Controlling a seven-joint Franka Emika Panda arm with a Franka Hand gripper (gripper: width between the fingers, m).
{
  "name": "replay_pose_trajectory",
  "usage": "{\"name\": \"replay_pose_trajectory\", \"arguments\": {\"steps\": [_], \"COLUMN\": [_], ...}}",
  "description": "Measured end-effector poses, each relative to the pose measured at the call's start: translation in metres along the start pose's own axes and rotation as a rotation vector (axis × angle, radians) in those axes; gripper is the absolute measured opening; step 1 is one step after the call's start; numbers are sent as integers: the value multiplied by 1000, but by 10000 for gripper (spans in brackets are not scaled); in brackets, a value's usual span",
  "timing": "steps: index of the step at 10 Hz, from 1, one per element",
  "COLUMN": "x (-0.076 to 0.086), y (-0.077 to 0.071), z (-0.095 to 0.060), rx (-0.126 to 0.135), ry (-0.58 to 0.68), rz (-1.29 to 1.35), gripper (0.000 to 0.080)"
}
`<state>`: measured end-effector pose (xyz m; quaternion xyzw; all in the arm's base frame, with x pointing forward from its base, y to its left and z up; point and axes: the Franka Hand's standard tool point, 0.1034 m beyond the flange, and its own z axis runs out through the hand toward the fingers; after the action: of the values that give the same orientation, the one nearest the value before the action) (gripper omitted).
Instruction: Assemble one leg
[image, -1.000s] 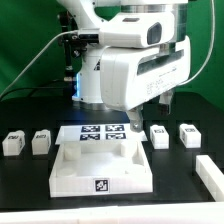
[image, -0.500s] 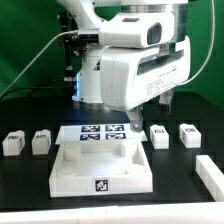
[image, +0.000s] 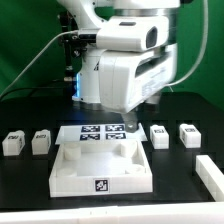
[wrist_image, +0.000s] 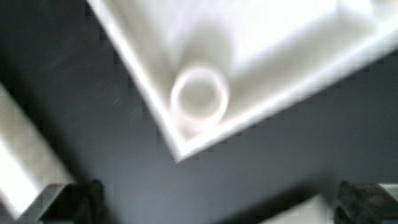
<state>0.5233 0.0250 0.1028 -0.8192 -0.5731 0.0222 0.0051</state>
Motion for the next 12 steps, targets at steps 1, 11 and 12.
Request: {"name": "replay_pose_trajectory", "arguments": {"steps": [1,11,12], "x": [-13,-62,-68], "y": [-9,-72,-83], "z": [3,57,74], "rx": [-51,-59,-58], "ry": [12,-12,1], "rz": [-160,-435,-425], "gripper": [650,650,650]}}
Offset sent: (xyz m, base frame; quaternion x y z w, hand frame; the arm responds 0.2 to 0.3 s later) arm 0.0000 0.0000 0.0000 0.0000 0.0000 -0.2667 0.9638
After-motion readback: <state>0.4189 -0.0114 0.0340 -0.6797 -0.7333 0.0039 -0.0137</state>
